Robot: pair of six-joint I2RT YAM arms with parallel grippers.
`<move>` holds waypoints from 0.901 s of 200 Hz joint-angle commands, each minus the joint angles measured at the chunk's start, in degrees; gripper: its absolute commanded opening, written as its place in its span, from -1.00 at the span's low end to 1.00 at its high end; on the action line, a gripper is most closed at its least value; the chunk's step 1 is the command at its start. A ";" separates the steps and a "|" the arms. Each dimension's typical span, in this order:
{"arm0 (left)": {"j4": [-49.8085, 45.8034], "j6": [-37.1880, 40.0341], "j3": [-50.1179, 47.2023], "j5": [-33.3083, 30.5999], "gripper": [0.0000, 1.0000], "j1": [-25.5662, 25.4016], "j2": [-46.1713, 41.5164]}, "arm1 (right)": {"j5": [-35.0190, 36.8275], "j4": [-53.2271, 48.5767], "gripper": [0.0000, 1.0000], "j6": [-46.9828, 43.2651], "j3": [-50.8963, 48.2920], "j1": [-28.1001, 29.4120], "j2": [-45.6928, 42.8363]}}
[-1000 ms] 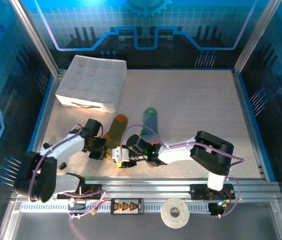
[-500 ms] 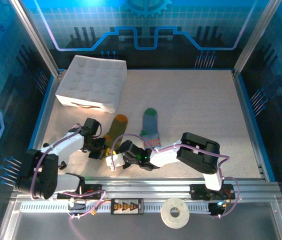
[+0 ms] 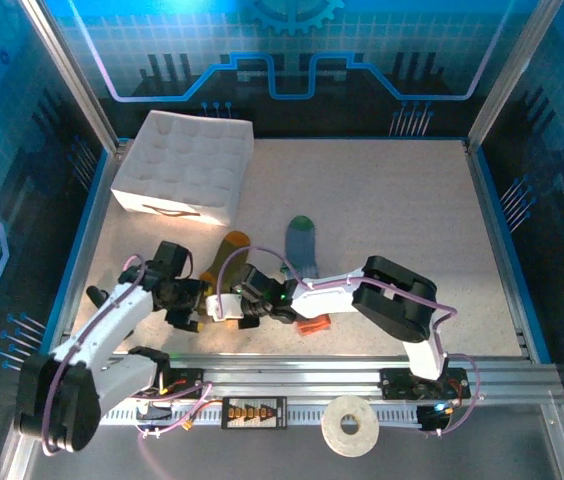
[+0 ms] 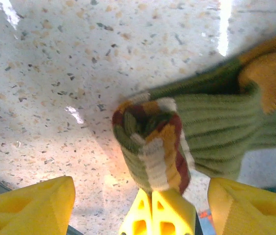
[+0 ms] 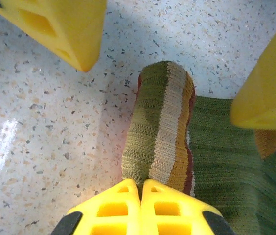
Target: Roll the socks
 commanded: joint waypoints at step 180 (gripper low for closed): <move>13.74 0.27 -9.13 -1.32 -0.51 0.33 6.15 | -31.04 -19.95 -0.93 26.76 13.29 -10.83 11.37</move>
